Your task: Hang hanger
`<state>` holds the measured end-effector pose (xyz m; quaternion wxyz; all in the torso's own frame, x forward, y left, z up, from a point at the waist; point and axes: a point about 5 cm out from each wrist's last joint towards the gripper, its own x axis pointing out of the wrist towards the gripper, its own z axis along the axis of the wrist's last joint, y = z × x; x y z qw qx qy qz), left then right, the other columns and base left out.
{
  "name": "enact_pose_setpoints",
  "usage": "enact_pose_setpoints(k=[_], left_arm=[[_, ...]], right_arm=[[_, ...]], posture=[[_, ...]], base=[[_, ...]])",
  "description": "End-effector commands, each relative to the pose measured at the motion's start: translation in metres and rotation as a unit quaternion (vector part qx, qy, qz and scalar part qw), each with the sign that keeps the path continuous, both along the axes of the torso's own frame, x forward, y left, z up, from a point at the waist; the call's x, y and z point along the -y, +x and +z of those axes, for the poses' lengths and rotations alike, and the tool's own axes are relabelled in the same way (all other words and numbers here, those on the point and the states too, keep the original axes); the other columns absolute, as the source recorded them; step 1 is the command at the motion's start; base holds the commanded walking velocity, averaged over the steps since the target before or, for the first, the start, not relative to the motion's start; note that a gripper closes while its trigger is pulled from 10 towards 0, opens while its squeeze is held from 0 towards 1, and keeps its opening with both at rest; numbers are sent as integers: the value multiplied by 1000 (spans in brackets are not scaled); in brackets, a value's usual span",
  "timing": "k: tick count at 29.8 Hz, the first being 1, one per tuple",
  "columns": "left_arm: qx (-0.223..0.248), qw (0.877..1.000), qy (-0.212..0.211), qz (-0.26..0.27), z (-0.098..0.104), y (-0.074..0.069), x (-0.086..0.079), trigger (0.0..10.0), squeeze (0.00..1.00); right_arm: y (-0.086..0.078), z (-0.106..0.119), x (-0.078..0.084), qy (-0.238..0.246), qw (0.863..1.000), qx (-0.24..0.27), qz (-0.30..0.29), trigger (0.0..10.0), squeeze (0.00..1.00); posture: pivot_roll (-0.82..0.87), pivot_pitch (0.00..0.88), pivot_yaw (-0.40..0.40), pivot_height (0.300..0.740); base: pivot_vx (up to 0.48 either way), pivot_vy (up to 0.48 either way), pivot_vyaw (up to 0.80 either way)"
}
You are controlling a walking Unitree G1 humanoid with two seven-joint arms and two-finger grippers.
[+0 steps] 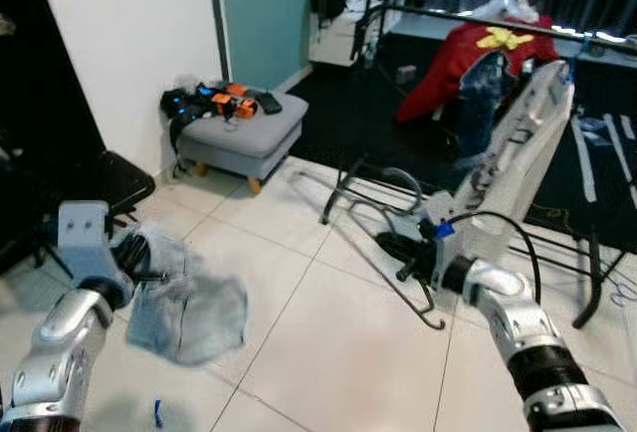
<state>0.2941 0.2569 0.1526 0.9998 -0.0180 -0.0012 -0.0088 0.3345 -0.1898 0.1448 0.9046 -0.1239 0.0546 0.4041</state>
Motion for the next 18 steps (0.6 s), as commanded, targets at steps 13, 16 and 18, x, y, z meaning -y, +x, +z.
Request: enact_pose_setpoints(k=[13, 16, 18], left_arm=[[-23, 997, 37, 60, 68, 23, 15, 10000, 0], [-91, 988, 96, 73, 59, 24, 17, 10000, 0], [-118, 982, 127, 70, 52, 23, 18, 10000, 0]], right_arm=[[-39, 38, -18, -106, 981, -17, 164, 10000, 0], [-42, 37, -20, -116, 979, -24, 167, 10000, 0], [-46, 37, -23, -120, 977, -31, 173, 10000, 0]], posture=[[-73, 0, 9, 736], [-71, 0, 10, 736], [-68, 0, 13, 736]], base=[[0, 0, -117], [0, 0, 0], [0, 0, 0]])
